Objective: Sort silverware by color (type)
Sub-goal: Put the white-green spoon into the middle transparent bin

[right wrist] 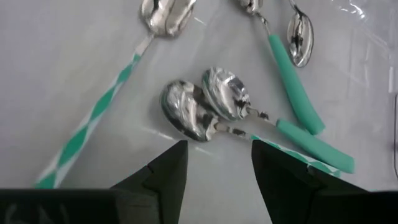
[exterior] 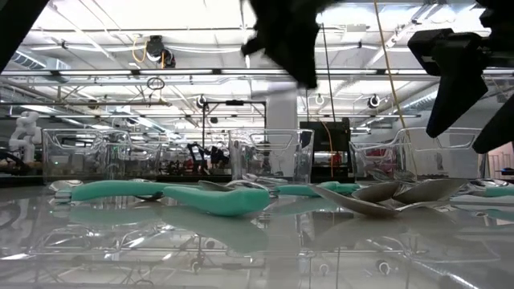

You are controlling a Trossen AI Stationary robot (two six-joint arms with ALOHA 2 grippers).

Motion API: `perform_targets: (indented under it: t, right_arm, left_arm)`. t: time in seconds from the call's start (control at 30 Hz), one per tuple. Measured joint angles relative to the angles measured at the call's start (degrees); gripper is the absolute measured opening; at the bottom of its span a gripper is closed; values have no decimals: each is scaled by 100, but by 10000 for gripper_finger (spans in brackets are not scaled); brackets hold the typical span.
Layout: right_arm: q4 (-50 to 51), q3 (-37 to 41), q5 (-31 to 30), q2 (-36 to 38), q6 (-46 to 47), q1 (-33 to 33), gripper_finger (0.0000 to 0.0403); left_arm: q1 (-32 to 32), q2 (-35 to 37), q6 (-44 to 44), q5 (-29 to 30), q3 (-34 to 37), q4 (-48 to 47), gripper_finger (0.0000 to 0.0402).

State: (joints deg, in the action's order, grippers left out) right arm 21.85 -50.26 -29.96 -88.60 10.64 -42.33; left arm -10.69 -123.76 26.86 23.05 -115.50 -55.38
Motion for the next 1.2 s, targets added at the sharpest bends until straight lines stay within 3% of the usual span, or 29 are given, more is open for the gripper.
perform_targets:
  t: [0.2,0.47,0.63,1.07,1.2]
  right_arm:
    - [162,0,0,2,-291,0,173]
    - [306,0,-6,134,-535,52,173]
    - [346,0,-21,337,-537,63,173]
    - [988,0,12,712,244,48,173]
    - [1134,0,9,745,489,-72,173]
  left_arm:
    - [45,17,-609,520,-1076,-469,15]
    - [241,20,-1037,1204,-1735,-719,18]
    - [588,20,-1040,1524,-1809,-900,18]
    - [1696,20,-1123,1298,-1801,-746,19]
    - [1847,23,-1014,1292,-1458,-314,19]
